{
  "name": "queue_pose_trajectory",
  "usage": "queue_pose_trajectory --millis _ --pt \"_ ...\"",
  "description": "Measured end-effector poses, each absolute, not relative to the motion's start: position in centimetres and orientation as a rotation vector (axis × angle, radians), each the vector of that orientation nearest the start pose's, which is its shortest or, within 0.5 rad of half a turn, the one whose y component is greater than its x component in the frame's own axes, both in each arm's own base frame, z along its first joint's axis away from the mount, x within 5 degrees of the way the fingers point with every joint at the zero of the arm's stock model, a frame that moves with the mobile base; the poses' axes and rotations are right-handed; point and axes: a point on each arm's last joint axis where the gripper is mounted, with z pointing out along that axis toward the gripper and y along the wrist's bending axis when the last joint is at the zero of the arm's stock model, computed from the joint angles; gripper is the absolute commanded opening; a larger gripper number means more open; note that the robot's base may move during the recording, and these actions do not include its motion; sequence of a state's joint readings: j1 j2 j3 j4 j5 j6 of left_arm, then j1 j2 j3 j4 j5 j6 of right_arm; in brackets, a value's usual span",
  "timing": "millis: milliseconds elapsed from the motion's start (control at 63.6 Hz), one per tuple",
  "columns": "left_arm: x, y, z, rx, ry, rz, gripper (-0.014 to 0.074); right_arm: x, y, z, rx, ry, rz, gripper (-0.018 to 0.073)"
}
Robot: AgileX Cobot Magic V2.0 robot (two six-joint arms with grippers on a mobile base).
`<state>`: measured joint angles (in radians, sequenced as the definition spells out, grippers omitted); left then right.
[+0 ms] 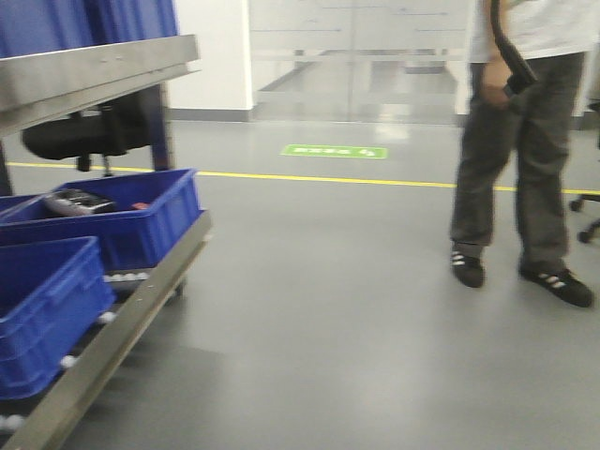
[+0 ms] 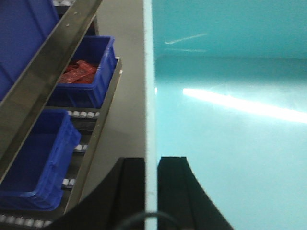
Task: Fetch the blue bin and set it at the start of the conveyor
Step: 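Hold the bin with both grippers while the base turns away from the rack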
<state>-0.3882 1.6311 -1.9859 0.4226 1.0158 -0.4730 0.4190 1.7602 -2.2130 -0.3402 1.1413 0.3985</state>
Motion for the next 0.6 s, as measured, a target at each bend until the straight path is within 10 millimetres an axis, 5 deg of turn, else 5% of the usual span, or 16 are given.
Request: queue_pose_trajectory --millis 597 --pt "33.26 -10.27 48.65 -0.058 2.064 -0.027 -0.0111 34.49 12.1 49.22 0.042 2.143 0.046 -0.0163"
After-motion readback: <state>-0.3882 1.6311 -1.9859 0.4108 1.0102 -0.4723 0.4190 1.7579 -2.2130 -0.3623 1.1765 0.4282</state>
